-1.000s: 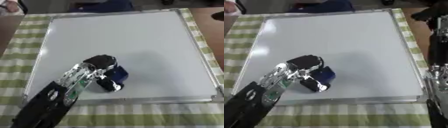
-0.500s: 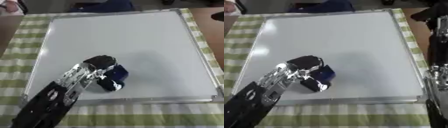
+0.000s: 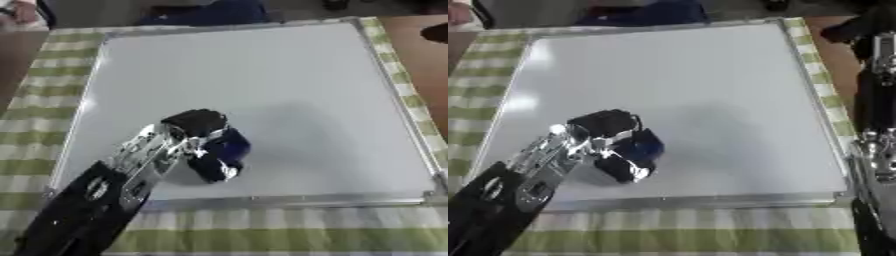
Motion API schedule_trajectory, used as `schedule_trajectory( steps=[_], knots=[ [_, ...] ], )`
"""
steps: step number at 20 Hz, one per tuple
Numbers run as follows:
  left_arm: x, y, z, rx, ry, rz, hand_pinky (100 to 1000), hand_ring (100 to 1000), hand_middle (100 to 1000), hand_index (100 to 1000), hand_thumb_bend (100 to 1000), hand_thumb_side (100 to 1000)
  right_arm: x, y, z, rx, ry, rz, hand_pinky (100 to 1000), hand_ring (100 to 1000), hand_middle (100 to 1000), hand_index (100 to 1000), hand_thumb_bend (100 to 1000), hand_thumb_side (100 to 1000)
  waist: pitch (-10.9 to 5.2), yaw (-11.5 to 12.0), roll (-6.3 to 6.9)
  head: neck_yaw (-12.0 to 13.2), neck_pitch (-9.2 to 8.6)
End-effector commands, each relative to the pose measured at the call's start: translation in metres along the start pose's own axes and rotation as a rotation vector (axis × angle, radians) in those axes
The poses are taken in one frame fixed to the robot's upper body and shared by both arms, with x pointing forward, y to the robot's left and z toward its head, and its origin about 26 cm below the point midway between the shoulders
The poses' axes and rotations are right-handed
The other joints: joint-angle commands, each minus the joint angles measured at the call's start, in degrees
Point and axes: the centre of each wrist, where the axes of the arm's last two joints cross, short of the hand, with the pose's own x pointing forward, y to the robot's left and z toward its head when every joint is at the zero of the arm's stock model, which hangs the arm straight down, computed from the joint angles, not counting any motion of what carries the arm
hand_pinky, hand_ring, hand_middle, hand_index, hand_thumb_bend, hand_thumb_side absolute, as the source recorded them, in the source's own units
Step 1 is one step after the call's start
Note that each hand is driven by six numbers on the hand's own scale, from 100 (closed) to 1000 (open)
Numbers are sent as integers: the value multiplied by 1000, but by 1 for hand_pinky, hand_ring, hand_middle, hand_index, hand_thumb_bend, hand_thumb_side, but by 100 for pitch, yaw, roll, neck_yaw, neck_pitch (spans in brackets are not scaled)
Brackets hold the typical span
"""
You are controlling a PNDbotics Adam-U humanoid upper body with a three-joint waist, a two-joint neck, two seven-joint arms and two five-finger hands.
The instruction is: Wipe the whiteboard clean with a brush.
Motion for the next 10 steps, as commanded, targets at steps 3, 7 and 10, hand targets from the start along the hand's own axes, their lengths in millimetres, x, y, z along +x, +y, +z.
schedule_trajectory(
  steps=[3,7,10],
  knots=[
    [-11,15,15,38,21,2,447,561,394,100,195,448,8,-5,-8,-7,-52,7,698,618,493,500,100,919,-65,20,-39,56,-10],
    [-18,18,23,47,40,14,439,555,384,100,182,446,8,-5,-8,-7,-55,8,699,618,493,499,100,920,-39,39,-56,126,-37],
    [-23,21,28,50,54,18,434,552,374,100,173,444,8,-5,-8,-9,-57,8,699,618,492,499,100,920,-22,52,-69,202,-46]
  ],
)
